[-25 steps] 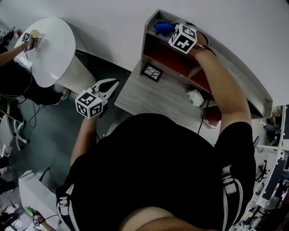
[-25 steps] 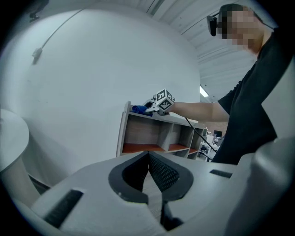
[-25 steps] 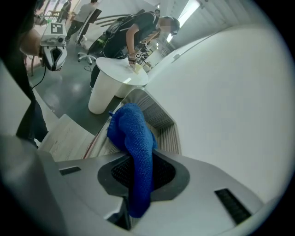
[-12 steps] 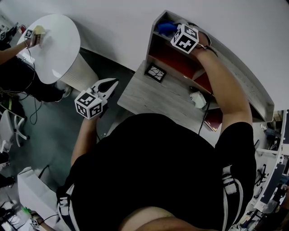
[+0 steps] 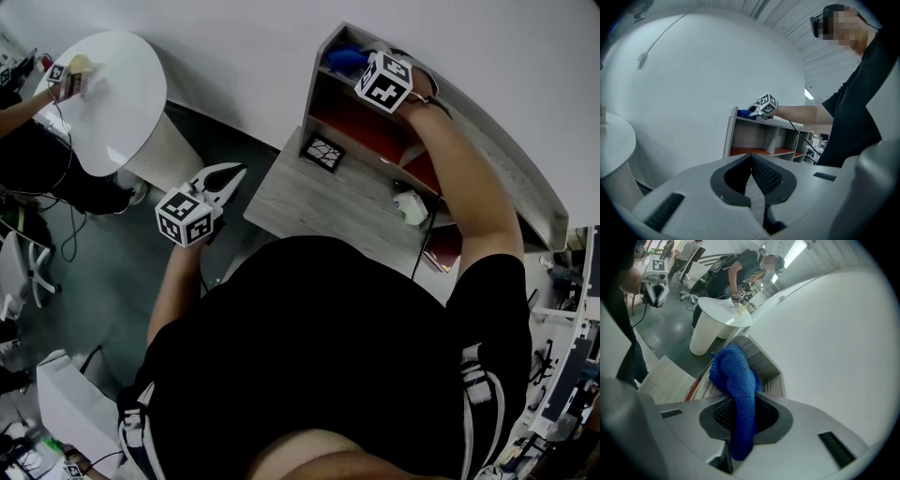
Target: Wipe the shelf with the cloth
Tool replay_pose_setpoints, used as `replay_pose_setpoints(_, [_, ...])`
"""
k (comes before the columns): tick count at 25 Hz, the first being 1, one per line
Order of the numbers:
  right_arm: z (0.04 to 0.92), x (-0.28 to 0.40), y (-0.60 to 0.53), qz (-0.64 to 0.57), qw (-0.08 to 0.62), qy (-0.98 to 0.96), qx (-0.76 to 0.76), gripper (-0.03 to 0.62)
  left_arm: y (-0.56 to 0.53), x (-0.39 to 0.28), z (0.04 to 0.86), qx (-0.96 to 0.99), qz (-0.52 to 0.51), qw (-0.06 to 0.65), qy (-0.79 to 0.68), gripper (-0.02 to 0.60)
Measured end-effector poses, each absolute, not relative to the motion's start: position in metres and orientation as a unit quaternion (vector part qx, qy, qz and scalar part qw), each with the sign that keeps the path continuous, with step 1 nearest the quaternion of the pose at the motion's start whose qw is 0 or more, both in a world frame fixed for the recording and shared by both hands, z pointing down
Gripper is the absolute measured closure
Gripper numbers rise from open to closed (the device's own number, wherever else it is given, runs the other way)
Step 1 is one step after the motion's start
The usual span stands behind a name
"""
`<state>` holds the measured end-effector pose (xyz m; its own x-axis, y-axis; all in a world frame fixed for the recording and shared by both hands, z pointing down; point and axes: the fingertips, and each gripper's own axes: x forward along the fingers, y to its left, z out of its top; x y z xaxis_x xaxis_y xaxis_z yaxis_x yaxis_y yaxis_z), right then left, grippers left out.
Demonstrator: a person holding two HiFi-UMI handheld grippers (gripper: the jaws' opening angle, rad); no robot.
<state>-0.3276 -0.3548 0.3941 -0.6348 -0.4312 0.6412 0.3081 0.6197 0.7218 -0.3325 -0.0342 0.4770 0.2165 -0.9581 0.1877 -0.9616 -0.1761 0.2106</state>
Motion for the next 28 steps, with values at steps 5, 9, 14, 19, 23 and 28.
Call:
replay_pose_setpoints(5, [0.392,-0.325,-0.355,-0.433,0.424,-0.794,0.044,0.537,-0.036,-0.331,0.476,0.770,0.008,0.141,-0.623,0.565])
replay_pose_setpoints(9, [0.386,-0.321,-0.357,-0.417,0.414,-0.807,0.057,0.537,-0.040,-0.330,0.474,0.773,0.009,0.141,-0.618,0.565])
replay_pose_setpoints(14, [0.370,-0.308,-0.359,-0.374,0.384,-0.841,0.077,0.537,-0.049,-0.324,0.475,0.781,0.015,0.141,-0.608,0.565])
replay_pose_setpoints(19, [0.355,-0.282,-0.359,-0.321,0.348,-0.874,0.109,0.537,-0.058,-0.316,0.479,0.792,0.024,0.145,-0.593,0.565])
replay_pose_setpoints(23, [0.346,-0.259,-0.355,-0.283,0.323,-0.894,0.129,0.537,-0.067,-0.309,0.476,0.802,0.028,0.141,-0.579,0.565])
replay_pose_setpoints(28, [0.326,-0.225,-0.342,-0.267,0.280,-0.910,0.151,0.537,-0.076,-0.305,0.473,0.813,0.035,0.140,-0.564,0.565])
